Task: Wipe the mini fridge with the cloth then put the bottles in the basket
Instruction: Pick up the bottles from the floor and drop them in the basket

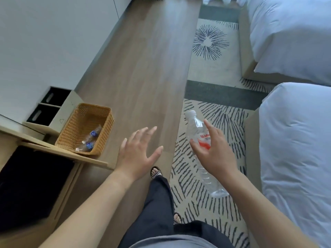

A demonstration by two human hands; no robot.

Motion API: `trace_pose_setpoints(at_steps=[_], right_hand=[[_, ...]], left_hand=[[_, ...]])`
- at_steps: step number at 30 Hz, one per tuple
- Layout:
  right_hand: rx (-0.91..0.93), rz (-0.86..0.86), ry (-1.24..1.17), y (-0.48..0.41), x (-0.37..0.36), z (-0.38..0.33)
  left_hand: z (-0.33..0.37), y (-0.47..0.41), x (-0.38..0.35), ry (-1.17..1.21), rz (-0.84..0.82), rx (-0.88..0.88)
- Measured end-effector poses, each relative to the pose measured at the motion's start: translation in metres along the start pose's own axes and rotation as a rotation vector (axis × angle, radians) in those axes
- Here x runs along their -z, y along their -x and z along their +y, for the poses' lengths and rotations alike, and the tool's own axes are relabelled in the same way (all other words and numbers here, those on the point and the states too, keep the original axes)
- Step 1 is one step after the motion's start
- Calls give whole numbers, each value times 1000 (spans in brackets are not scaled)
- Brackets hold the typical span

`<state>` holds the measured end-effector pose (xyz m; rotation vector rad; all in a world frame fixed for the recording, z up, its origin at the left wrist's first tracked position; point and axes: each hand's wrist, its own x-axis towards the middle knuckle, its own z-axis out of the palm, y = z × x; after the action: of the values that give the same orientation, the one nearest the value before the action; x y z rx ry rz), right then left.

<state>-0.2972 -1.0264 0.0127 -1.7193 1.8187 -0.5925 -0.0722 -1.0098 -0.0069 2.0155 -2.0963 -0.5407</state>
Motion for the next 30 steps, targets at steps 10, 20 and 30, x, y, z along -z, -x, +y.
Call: trace_pose_setpoints(at_steps=[10, 20, 30], right_hand=[[2, -1, 41, -161, -14, -62], [61, -111, 56, -285, -62, -136], [259, -290, 86, -427, -129, -219]], left_hand=[[-64, -158, 42, -137, -37, 16], [-136, -239, 90, -69, 52, 182], [-211, -312, 122, 36, 217, 414]])
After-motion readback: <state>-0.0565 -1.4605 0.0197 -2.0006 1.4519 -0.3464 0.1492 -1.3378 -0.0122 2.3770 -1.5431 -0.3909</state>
